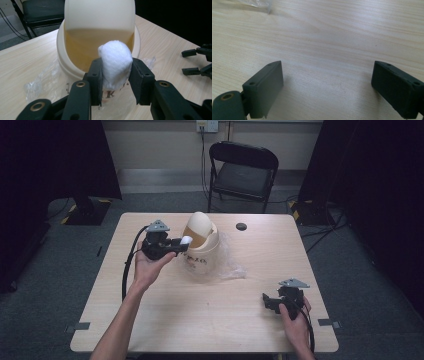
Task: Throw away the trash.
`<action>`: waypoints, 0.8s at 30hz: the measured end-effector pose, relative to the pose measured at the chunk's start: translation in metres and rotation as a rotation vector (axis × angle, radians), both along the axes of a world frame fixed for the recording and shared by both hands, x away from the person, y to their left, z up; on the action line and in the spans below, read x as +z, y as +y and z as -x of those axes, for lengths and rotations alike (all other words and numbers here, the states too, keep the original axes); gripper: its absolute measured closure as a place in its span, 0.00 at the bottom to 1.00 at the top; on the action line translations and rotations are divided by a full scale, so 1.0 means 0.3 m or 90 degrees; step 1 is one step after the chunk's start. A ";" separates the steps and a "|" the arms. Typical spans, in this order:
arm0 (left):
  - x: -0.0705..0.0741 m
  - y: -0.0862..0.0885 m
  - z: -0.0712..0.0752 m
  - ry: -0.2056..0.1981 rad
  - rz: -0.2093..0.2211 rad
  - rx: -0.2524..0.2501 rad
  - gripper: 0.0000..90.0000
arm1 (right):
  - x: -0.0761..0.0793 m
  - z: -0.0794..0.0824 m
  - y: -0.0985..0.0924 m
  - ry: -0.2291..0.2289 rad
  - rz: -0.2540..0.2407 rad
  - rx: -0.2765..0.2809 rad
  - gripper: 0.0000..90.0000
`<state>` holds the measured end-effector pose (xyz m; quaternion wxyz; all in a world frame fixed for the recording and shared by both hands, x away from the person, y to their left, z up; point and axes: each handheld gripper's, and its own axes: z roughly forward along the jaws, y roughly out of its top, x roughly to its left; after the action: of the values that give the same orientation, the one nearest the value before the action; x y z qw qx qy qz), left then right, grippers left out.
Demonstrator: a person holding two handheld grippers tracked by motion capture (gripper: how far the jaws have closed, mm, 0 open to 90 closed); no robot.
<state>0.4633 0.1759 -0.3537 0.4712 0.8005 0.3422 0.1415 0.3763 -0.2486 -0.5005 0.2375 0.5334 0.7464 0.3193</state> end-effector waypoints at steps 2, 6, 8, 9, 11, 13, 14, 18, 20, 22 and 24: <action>-0.008 -0.008 -0.014 0.008 0.005 0.004 0.72 | 0.000 0.000 0.000 0.000 0.000 0.000 0.11; -0.015 -0.020 -0.028 0.015 0.000 0.001 0.72 | 0.000 0.000 0.000 0.000 0.000 0.000 0.11; -0.013 -0.029 -0.032 0.015 -0.007 0.001 0.72 | 0.000 0.000 0.000 0.000 0.000 0.000 0.11; -0.011 -0.035 -0.039 0.016 -0.014 0.002 0.72 | 0.000 0.000 0.000 0.000 0.000 0.000 0.11; -0.005 -0.046 -0.054 0.018 -0.033 0.000 0.72 | 0.000 0.000 0.000 0.000 0.000 0.000 0.11; 0.000 -0.053 -0.068 0.022 -0.032 -0.002 0.72 | 0.000 0.000 0.000 0.000 0.000 0.000 0.11; 0.000 -0.059 -0.073 0.020 -0.040 0.005 0.72 | 0.000 0.000 0.000 0.000 0.000 0.000 0.11; -0.016 -0.068 -0.089 0.035 -0.051 0.006 0.72 | 0.000 0.000 0.000 0.000 0.000 0.000 0.11; -0.025 -0.067 -0.098 0.039 -0.050 0.002 0.72 | 0.000 0.000 0.000 0.000 0.000 0.000 0.11; -0.031 -0.069 -0.104 0.037 -0.054 0.001 0.72 | 0.000 0.000 0.000 0.000 0.000 0.000 0.11; -0.038 -0.074 -0.110 0.041 -0.061 0.002 0.72 | 0.000 0.000 0.000 0.000 0.000 0.000 0.11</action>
<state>0.4962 0.1537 -0.3653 0.4211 0.8258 0.3510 0.1325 0.3763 -0.2486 -0.5005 0.2377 0.5331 0.7466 0.3194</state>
